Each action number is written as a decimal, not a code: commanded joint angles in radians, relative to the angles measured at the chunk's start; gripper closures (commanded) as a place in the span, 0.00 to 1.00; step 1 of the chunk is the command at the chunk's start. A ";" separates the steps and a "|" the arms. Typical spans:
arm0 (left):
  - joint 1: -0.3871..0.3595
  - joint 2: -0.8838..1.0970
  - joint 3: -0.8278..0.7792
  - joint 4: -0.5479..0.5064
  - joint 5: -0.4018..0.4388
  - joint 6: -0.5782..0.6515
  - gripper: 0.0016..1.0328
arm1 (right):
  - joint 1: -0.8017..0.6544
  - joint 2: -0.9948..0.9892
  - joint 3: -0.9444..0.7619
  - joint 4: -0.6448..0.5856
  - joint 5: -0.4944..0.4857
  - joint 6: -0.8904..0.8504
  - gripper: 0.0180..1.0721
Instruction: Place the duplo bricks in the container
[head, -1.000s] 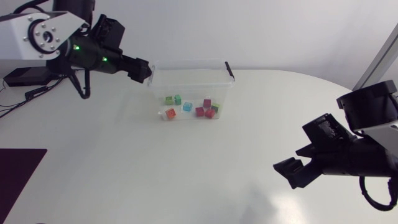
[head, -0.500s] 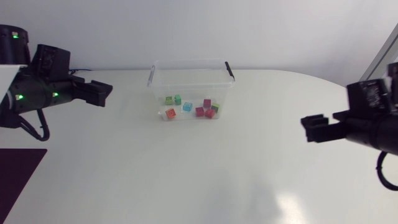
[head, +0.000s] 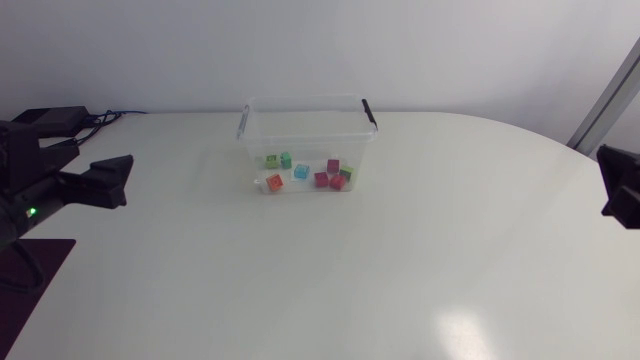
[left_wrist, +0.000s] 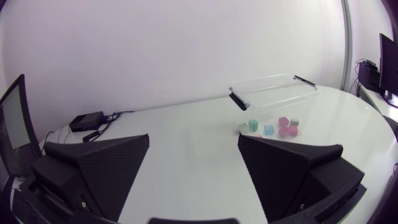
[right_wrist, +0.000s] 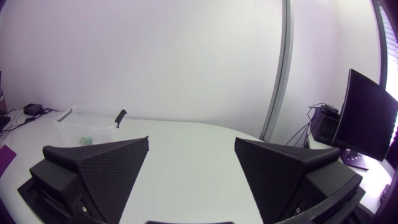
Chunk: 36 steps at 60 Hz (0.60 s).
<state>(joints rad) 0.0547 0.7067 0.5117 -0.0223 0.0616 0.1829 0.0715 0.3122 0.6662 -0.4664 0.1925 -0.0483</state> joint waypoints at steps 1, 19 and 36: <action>0.030 -0.069 -0.065 0.028 -0.008 -0.019 0.03 | 0.014 -0.071 -0.068 0.020 0.010 0.013 0.05; 0.028 -0.294 -0.246 0.078 -0.016 -0.039 0.03 | 0.007 -0.198 -0.245 0.139 -0.025 -0.007 0.05; -0.001 -0.438 -0.339 0.059 -0.032 -0.090 0.03 | -0.020 -0.238 -0.393 0.253 -0.084 0.012 0.05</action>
<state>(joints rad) 0.0639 0.3042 0.2165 0.0429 0.0422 0.1280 0.0628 0.0887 0.3210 -0.2462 0.1223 -0.0513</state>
